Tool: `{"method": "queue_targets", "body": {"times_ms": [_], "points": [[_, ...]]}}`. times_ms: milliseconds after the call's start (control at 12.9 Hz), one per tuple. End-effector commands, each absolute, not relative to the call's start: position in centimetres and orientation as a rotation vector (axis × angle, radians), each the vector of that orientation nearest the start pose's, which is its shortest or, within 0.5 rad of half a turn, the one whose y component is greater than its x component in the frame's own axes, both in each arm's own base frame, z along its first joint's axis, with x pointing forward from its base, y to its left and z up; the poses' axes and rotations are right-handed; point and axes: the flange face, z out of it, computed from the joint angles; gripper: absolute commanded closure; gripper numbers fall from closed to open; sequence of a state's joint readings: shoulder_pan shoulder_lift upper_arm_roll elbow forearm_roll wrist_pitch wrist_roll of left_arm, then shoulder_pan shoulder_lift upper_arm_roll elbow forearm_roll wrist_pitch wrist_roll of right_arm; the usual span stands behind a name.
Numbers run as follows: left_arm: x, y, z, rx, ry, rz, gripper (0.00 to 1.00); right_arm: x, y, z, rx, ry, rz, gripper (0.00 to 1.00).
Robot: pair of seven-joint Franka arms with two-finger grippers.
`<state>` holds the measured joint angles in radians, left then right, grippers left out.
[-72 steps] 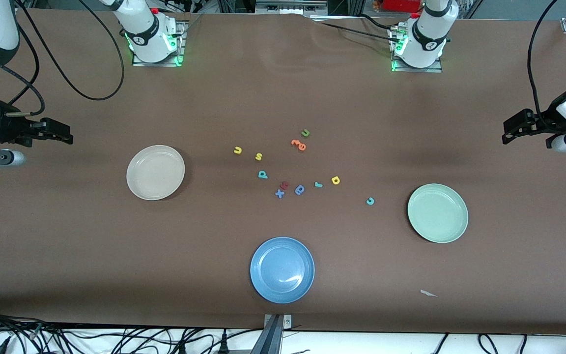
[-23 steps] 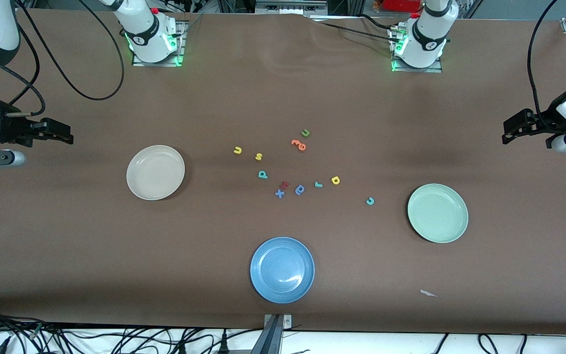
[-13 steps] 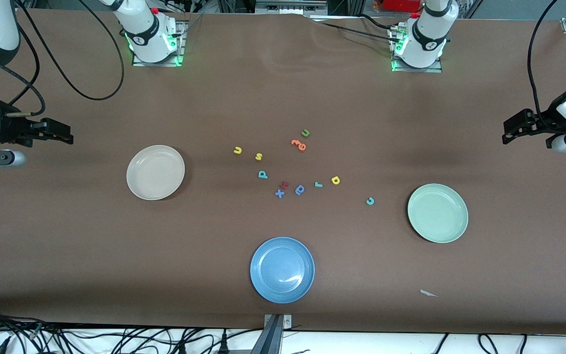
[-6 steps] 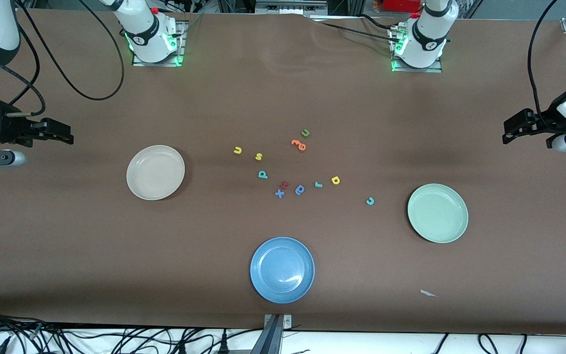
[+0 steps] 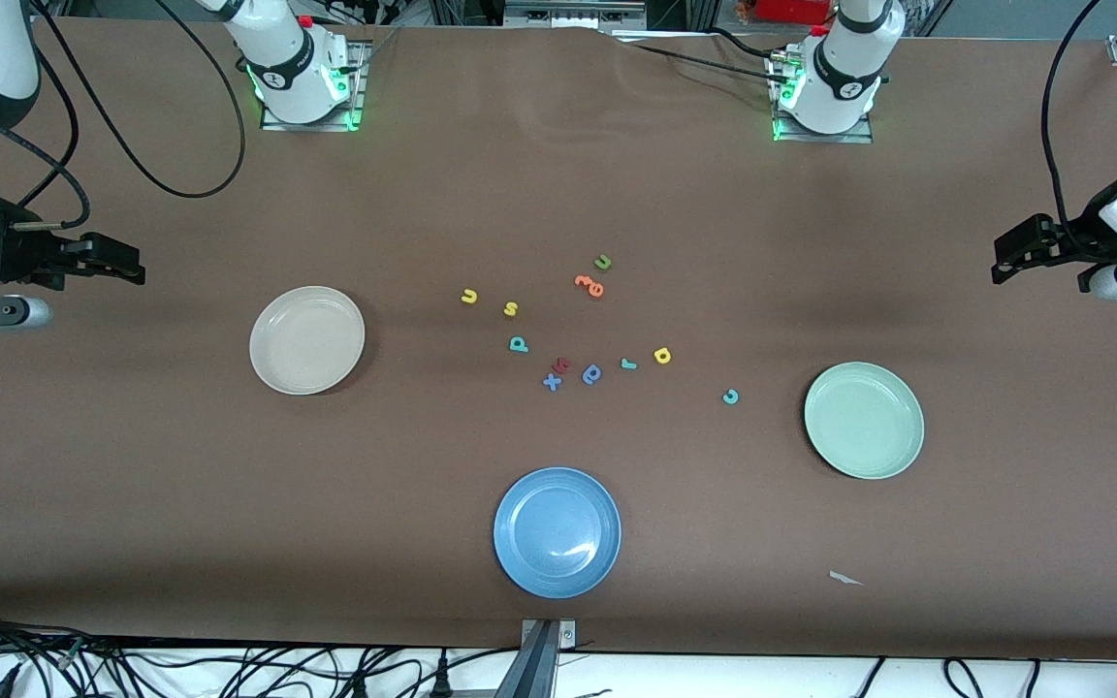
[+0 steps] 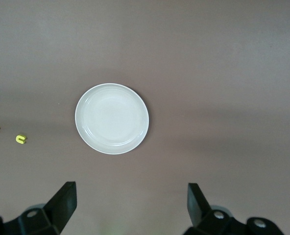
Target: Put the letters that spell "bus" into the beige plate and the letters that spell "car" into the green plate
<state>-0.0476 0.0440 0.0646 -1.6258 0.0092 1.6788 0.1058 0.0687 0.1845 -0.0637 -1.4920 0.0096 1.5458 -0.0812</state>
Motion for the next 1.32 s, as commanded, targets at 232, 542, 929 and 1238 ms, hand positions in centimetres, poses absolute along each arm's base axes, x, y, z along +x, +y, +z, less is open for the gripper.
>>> {"method": "queue_targets", "body": {"times_ms": [232,542,929,1238], "points": [[57.0,1.6,59.0,-3.087,0.171,-0.018,0.0,59.9,0.7,55.6,-3.116,-0.143,0.19,0.0],[57.0,1.3,58.9,-3.089,0.175,-0.014,0.0,60.0,0.8,55.5,-3.112,-0.142,0.192,0.0],[57.1,1.3,58.6,-3.089,0.166,-0.007,0.0,60.5,0.8,54.3,-3.103,-0.143,0.225,0.0],[60.2,-2.3,53.9,-3.108,0.01,-0.021,0.0,60.3,1.1,54.5,-3.103,-0.155,0.235,0.0]]}}
